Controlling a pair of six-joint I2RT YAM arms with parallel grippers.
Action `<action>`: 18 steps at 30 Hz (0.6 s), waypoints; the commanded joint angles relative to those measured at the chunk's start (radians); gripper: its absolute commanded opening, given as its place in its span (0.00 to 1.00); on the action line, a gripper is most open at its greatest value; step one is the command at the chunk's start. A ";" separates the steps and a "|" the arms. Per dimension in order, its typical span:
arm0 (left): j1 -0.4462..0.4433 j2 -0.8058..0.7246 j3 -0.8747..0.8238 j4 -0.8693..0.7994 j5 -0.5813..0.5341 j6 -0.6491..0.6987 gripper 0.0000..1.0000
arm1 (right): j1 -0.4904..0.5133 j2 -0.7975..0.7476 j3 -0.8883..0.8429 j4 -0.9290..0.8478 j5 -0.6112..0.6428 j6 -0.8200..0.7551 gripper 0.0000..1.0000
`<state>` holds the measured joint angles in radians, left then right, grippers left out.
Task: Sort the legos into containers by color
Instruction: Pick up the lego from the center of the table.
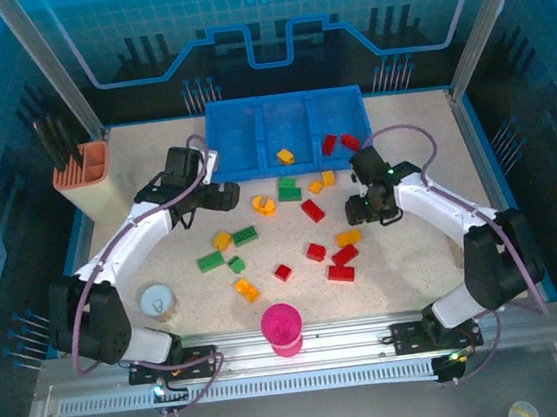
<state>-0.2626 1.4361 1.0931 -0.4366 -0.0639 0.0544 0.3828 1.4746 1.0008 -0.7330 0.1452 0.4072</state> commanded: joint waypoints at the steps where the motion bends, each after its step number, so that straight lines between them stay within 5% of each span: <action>1: -0.010 0.005 0.005 0.003 -0.008 0.010 0.99 | 0.029 -0.062 -0.082 0.061 -0.027 0.219 0.61; 9: -0.013 0.005 0.007 0.001 -0.002 0.015 0.99 | 0.073 -0.018 0.000 0.013 0.028 0.190 0.66; 18: -0.015 -0.004 0.006 -0.004 0.005 0.023 0.99 | 0.097 0.115 -0.001 0.081 -0.039 0.143 0.88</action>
<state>-0.2668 1.4395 1.0931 -0.4370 -0.0639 0.0589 0.4595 1.5631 0.9840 -0.6579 0.1184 0.5663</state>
